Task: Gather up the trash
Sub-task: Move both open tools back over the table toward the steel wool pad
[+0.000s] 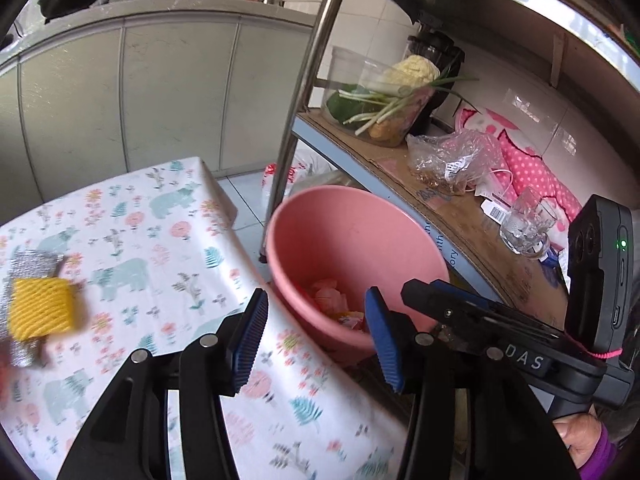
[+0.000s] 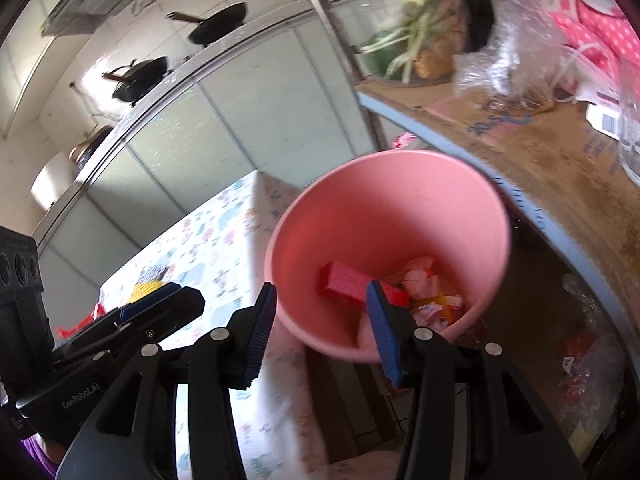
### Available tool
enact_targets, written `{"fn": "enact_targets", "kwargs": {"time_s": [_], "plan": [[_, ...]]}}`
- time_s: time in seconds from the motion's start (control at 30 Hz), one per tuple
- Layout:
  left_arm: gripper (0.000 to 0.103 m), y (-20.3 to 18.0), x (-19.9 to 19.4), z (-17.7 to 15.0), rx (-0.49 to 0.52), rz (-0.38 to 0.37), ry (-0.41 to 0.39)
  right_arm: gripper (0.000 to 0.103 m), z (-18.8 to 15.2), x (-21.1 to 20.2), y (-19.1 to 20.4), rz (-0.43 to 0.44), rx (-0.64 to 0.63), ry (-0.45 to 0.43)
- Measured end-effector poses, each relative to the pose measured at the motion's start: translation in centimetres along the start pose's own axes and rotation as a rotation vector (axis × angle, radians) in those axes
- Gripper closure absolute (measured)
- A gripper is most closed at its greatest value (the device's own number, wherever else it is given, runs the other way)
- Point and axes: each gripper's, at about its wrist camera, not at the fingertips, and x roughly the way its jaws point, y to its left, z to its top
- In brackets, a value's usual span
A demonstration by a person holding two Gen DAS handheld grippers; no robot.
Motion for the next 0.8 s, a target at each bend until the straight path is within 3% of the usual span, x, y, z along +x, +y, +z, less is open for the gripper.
{"fn": "enact_targets", "kwargs": {"time_s": [0.57,0.8], "plan": [[0.053,5.7,-13.9,-5.3,-0.003,0.273,-0.161,0.055,-4.9,-1.3,11.2,0.158,-0.174,0.087],[0.053,7.0,-17.9,-9.0,-0.058,0.334,-0.184,0.055,-8.6,-1.8,15.6,0.229,-0.211,0.147]]}}
